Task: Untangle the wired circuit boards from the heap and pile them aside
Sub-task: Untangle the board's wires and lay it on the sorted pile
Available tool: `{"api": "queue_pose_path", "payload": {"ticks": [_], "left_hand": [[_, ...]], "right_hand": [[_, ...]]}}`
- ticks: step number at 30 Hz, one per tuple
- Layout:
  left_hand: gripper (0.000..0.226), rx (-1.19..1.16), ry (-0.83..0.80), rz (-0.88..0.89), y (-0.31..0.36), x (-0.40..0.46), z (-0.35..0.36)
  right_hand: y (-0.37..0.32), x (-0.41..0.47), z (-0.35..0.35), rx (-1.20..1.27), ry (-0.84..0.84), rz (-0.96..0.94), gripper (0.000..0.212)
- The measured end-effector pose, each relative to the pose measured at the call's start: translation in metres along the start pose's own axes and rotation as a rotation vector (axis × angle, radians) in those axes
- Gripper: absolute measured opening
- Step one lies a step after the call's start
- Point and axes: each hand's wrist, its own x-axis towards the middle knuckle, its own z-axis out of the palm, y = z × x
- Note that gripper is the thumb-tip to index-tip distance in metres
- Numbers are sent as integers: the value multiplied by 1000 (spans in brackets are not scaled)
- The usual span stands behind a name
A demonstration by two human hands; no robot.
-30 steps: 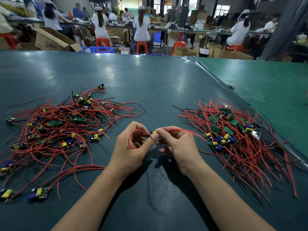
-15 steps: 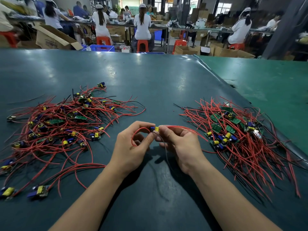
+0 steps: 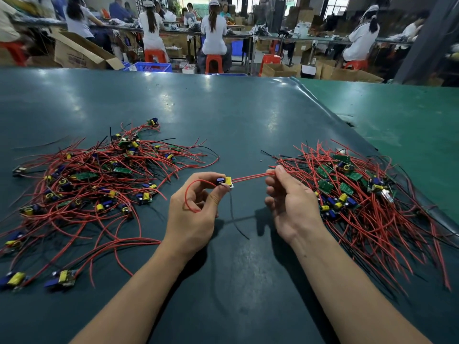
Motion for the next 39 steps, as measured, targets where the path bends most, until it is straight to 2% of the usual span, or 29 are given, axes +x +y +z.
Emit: {"api": "queue_pose_path", "payload": {"ticks": [4, 9, 12, 15, 19, 22, 23, 24, 25, 26, 28, 30, 32, 35, 39], "left_hand": [[13, -33, -3, -13, -3, 2, -1], [13, -36, 13, -18, -3, 2, -2], [9, -17, 52, -11, -4, 3, -3], [5, 8, 84, -3, -3, 3, -3], [10, -174, 208, -142, 1, 10, -5], [13, -492, 237, -263, 5, 17, -10], [14, -556, 228, -297, 6, 17, -11], [16, -565, 218, -318, 6, 17, -12], [20, -542, 205, -330, 5, 16, -12], [23, -514, 195, -342, 4, 16, -11], [26, -479, 166, -374, 4, 15, -7], [28, -458, 95, -418, 4, 14, -5], [28, -427, -45, -467, 4, 11, -5], [29, -309, -247, -471, 5, 7, -6], [29, -255, -380, -483, 6, 3, -7]], "right_hand": [[3, 2, 3, 93, -46, 110, 32], [-1, 6, -3, 39, 65, -57, 25], [-5, 8, -6, 50, 162, -150, 27], [-6, 8, -7, 10, 180, -186, 31], [0, 6, -10, -321, 101, -181, 34], [4, 4, -14, -704, 18, -279, 20], [4, 3, -15, -865, 9, -330, 14], [4, 3, -16, -972, 8, -369, 17], [3, 2, -16, -973, -1, -389, 16], [1, 2, -15, -873, -41, -382, 10], [-3, -2, -13, -625, -233, -233, 4], [-3, -9, -10, -489, -487, -7, 13], [-2, -13, -8, -495, -610, 56, 18], [-3, -14, -7, -487, -643, 18, 21], [-6, -16, -7, -401, -622, -25, 21]]}}
